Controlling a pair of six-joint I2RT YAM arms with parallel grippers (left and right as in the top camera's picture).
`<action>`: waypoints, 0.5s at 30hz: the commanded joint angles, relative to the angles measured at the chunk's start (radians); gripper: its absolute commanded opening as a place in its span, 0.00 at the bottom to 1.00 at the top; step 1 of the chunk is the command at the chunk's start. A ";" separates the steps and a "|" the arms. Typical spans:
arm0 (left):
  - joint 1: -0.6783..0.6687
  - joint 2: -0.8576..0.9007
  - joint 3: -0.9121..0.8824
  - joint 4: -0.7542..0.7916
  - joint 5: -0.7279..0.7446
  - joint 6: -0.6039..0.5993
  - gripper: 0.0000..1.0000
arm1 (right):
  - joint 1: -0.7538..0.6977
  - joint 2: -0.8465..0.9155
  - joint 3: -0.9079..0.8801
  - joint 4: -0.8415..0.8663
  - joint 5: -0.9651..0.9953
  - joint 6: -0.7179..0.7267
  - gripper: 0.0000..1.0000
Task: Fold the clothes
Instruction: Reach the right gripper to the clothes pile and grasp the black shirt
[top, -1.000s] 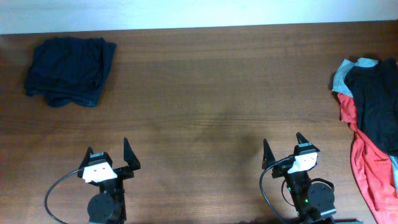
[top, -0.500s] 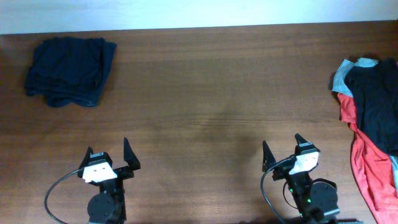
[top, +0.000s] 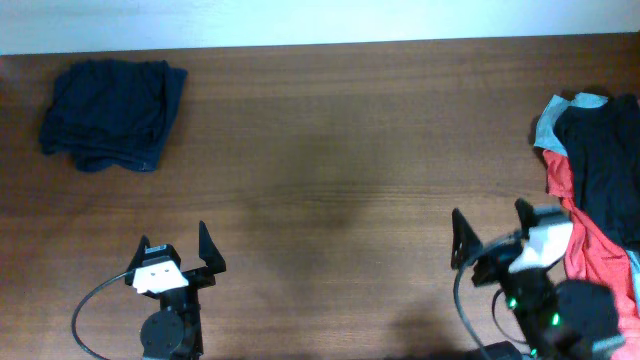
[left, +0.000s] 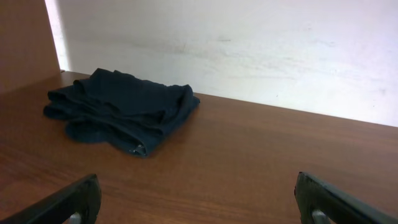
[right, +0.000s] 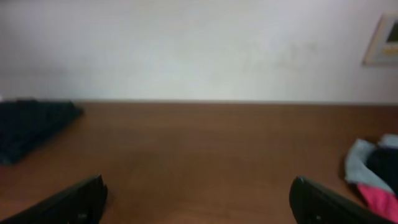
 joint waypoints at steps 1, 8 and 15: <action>-0.005 -0.004 -0.002 -0.006 0.000 0.016 0.99 | -0.007 0.170 0.176 -0.075 0.062 0.004 0.99; -0.005 -0.004 -0.002 -0.006 0.000 0.016 0.99 | -0.011 0.535 0.583 -0.342 0.120 -0.122 0.99; -0.005 -0.004 -0.002 -0.006 0.000 0.016 0.99 | -0.026 0.743 0.917 -0.635 0.095 -0.150 0.99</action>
